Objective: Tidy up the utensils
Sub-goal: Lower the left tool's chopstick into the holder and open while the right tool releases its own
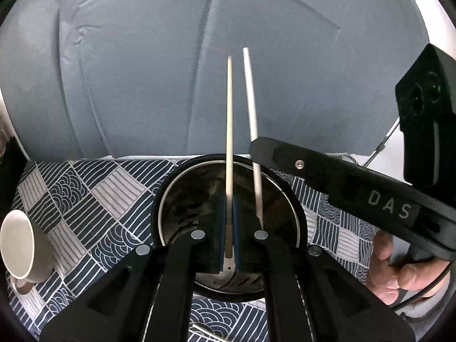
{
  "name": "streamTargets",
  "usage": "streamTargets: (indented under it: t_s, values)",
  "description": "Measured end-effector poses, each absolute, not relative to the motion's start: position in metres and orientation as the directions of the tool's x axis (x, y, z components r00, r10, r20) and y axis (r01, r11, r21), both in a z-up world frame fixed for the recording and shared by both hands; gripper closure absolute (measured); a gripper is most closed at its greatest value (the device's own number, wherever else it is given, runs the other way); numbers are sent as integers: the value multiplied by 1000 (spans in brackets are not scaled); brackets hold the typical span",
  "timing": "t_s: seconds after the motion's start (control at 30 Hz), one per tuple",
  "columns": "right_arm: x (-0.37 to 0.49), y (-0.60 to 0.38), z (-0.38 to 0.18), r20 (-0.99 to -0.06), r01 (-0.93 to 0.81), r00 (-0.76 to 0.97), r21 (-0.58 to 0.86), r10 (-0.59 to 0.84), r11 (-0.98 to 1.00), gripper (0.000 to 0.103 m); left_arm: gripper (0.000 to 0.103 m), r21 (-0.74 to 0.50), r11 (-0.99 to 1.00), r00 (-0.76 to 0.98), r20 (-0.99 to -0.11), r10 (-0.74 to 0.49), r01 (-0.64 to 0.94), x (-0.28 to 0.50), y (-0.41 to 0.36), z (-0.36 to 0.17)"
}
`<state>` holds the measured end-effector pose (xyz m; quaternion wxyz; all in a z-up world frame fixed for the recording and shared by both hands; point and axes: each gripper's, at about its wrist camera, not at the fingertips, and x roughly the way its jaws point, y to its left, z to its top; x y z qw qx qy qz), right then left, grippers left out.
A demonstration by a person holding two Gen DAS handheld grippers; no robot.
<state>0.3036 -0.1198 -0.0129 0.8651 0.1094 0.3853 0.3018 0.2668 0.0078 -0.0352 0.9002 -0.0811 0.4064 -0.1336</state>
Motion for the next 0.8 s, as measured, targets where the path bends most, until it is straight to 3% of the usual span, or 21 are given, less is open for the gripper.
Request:
streamTargets:
  t_s: [0.2,0.37,0.57,0.63,0.8]
  values:
    - [300,-126,-13,-604,-429,533,411,593,804,96,91,-229,953,624,-721,-301,196,265,7,-35]
    - [297,-130,-11,-606,-423,544,399,580,814,95,68,-219,953,623,-722,-302,209,260,2,-32]
    - [293,-145,-6,-612,-386,553,414,566,825,91,63,-244,951,626,-717,-309,190,250,9,-22]
    - [288,-152,-1,-608,-369,566,417,557,831,71,58,-242,954,640,-709,-297,176,246,16,-16]
    - [274,-166,16,-597,-339,600,413,533,845,49,41,-206,967,673,-695,-253,150,229,27,7]
